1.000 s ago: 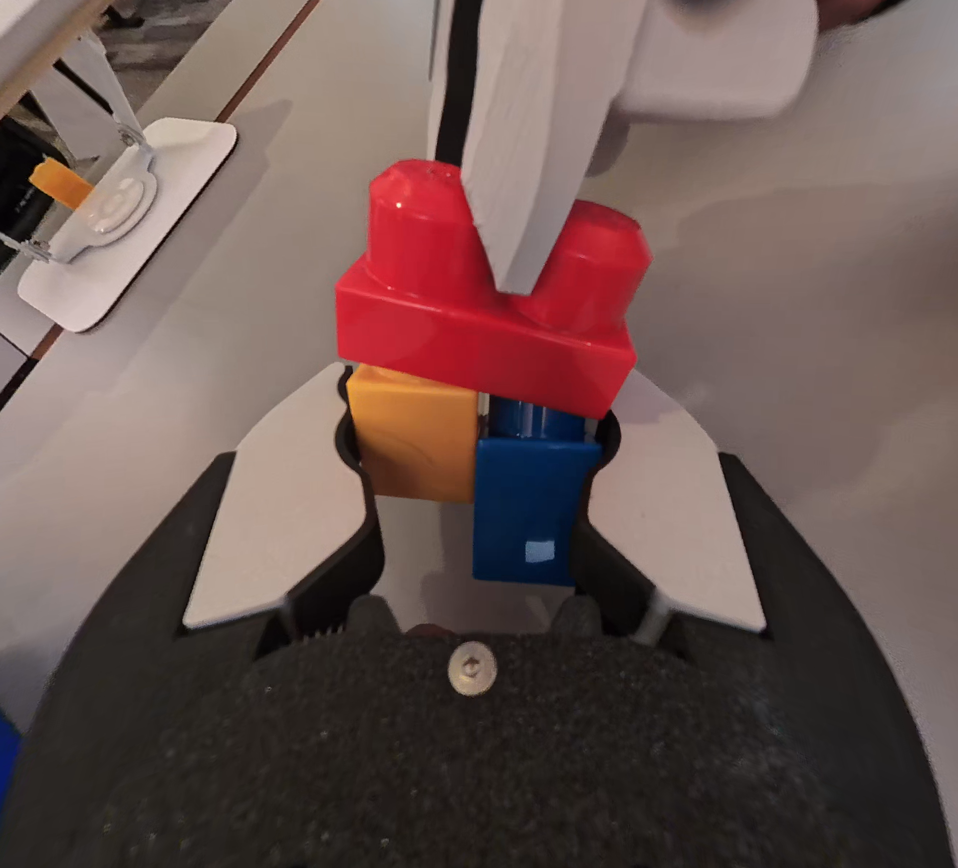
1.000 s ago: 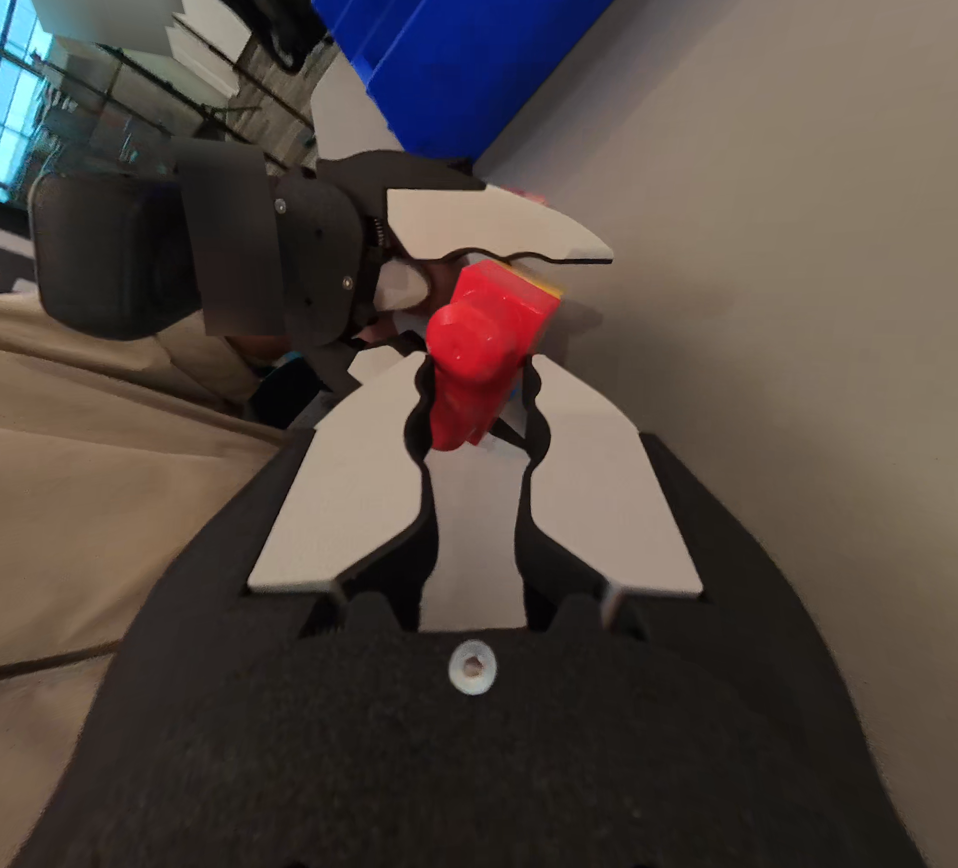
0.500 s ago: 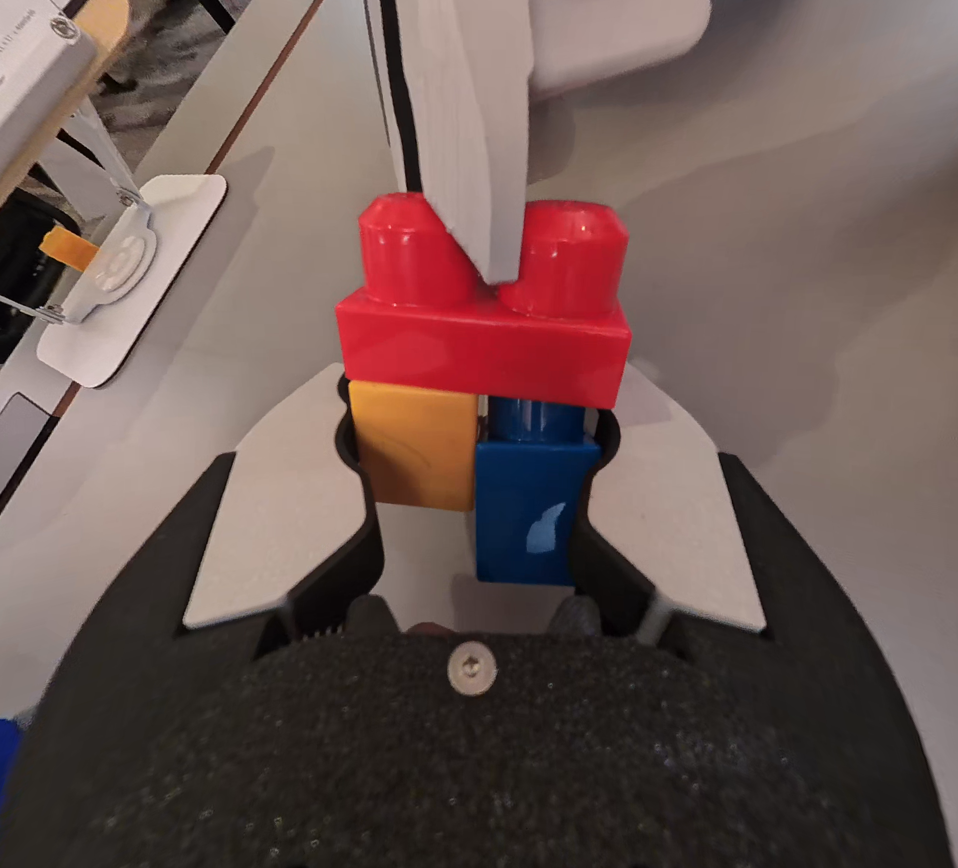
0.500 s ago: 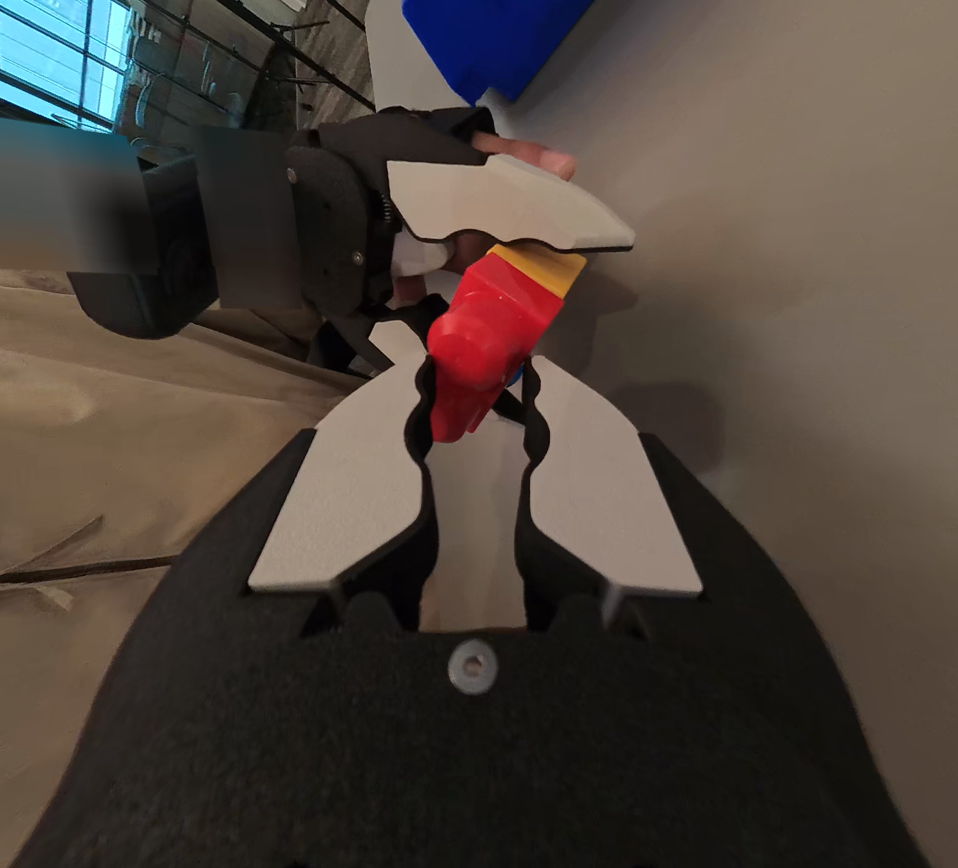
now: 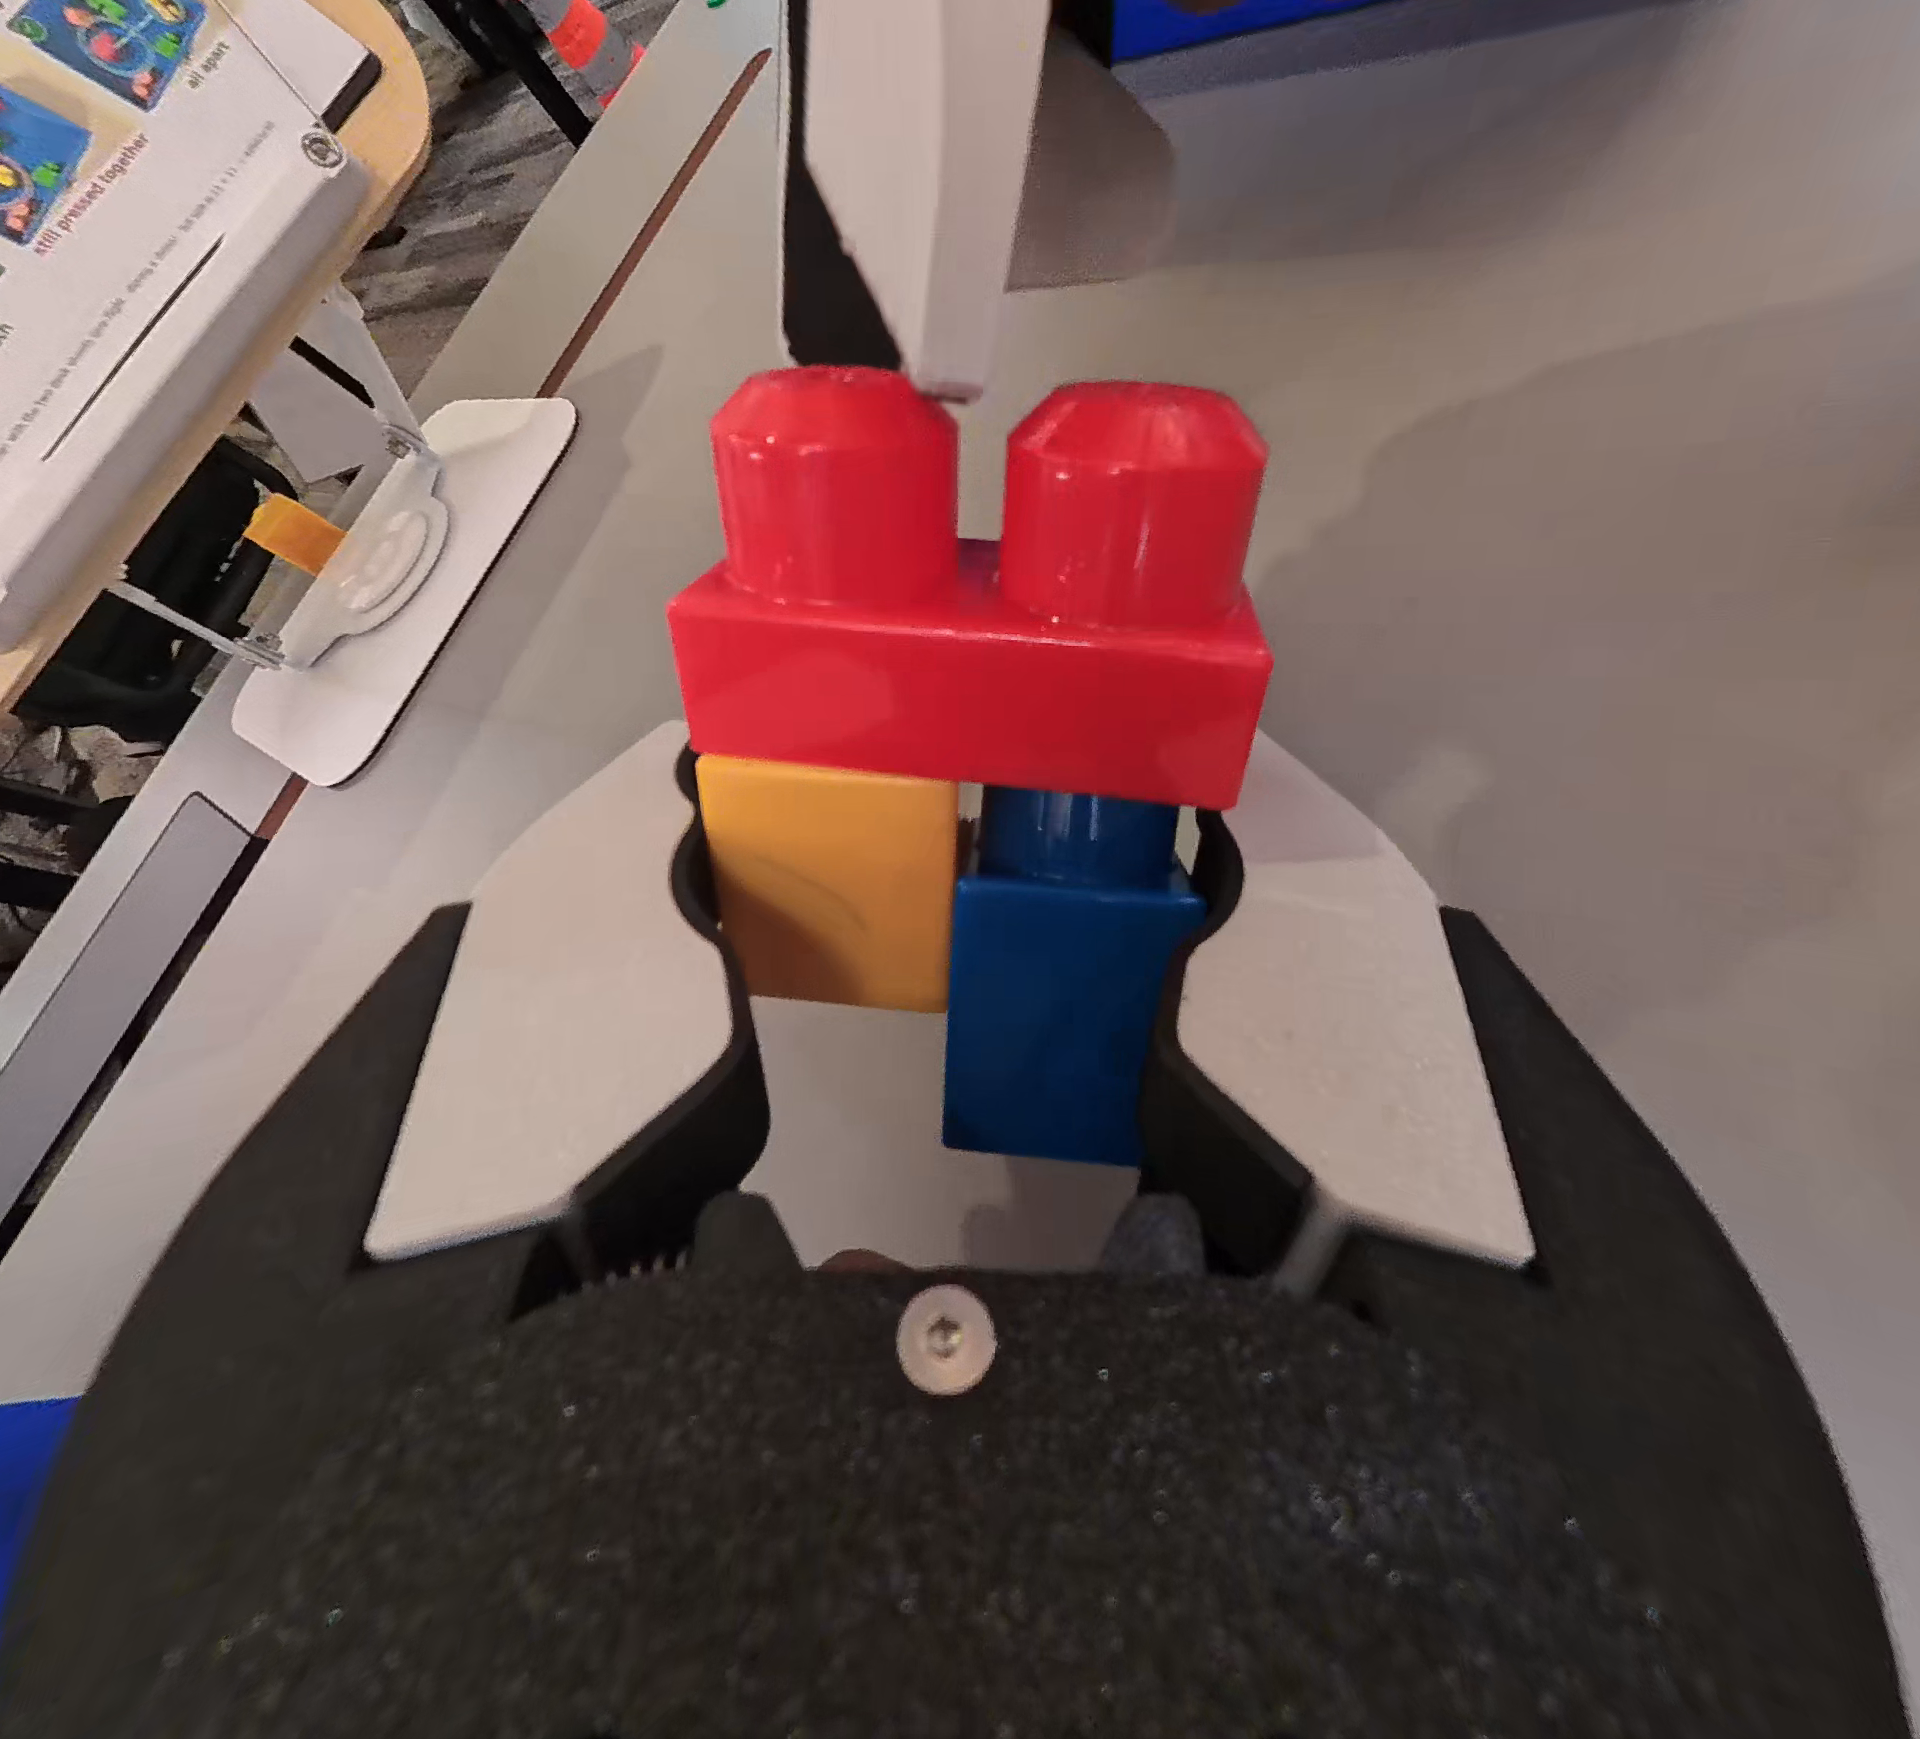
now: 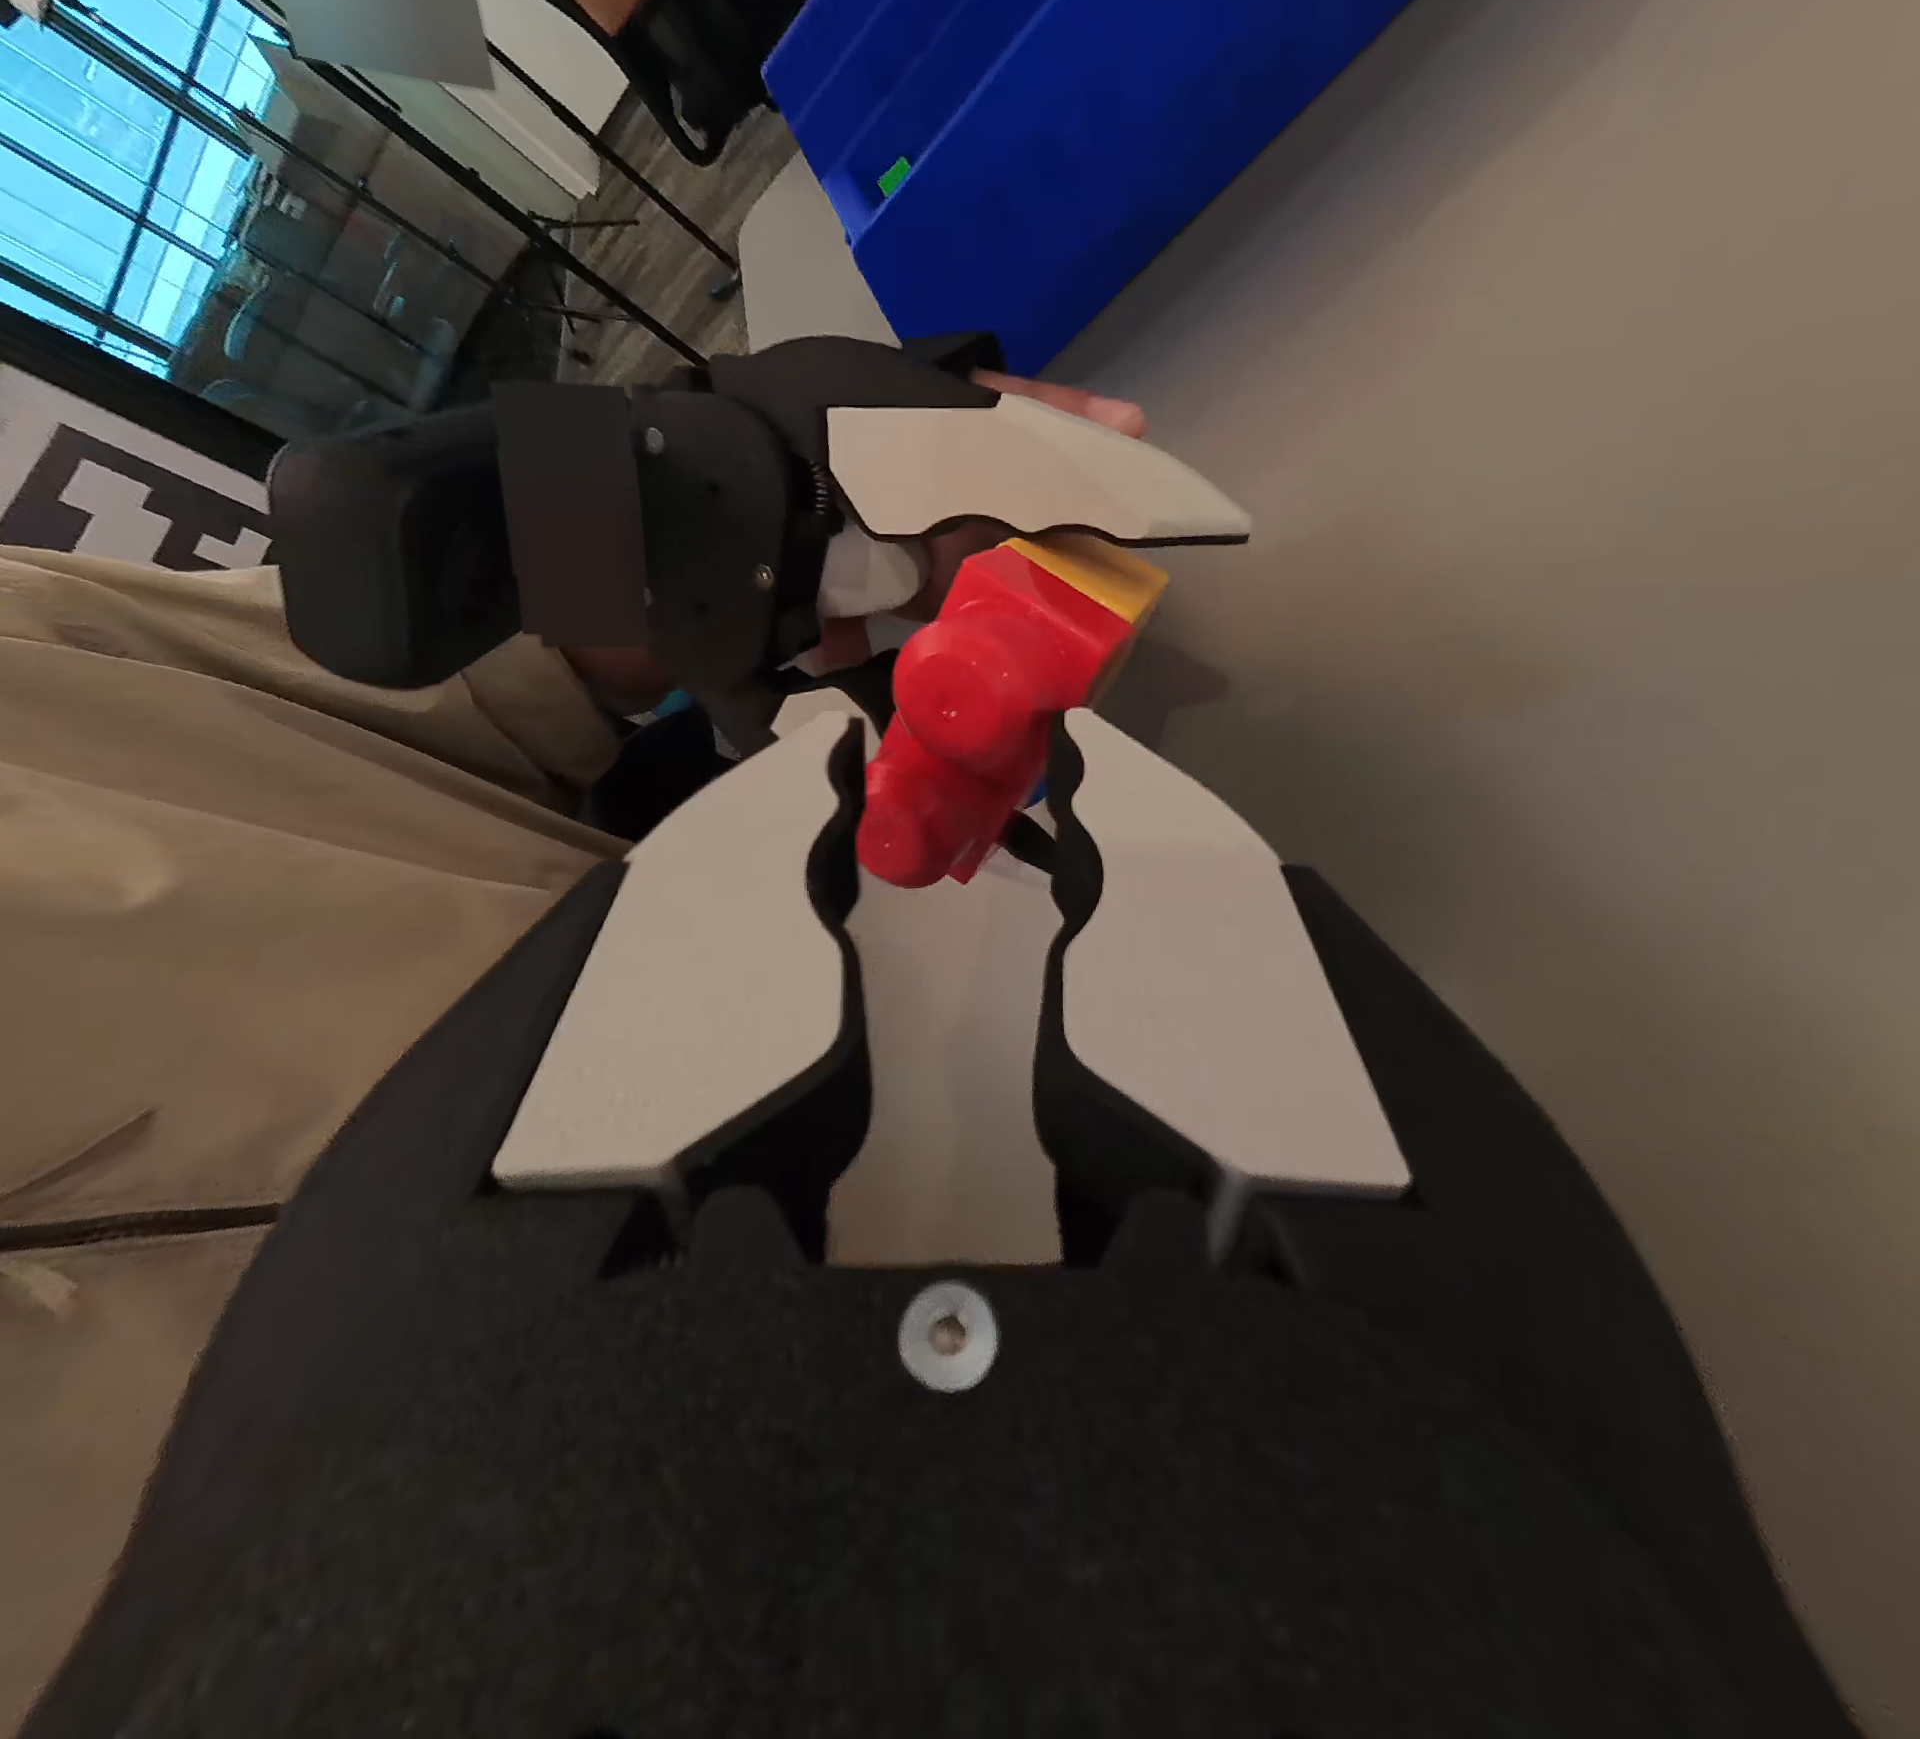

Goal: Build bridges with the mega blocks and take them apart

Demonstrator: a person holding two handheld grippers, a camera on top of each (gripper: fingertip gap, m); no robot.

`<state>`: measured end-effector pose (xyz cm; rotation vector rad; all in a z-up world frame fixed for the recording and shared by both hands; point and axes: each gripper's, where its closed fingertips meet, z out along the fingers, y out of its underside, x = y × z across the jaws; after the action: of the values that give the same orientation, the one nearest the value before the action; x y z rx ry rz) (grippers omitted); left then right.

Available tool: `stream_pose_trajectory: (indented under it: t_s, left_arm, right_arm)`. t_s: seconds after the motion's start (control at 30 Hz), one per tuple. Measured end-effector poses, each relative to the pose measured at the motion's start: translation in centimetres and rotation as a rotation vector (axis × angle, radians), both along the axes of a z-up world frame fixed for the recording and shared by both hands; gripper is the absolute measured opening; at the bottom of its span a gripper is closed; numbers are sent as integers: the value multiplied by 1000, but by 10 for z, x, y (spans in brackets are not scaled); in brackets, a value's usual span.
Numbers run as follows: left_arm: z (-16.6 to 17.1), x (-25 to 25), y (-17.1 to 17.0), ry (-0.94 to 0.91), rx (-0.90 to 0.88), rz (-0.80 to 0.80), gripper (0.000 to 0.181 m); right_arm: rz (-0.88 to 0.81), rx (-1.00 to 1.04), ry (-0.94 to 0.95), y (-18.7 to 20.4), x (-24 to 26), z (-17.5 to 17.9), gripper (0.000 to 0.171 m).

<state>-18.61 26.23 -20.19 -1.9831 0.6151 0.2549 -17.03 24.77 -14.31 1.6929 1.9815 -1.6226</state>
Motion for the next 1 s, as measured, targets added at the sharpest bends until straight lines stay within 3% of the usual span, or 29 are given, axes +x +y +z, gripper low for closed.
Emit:
stream_pose_trajectory:
  t_s: [0.6, 0.8, 1.0]
  left_arm:
    - [14, 10, -8, -42, 47, -28, 89]
    - [14, -1, -4, -35, 81, 11, 89]
    - [25, -12, 0, -48, 134, 84, 89]
  right_arm:
    - [29, 17, 6, -8, -1, 5, 29]
    - [-48, 7, 78, -5, -10, 8, 30]
    - [-177, 57, 200, -1, -3, 14, 72]
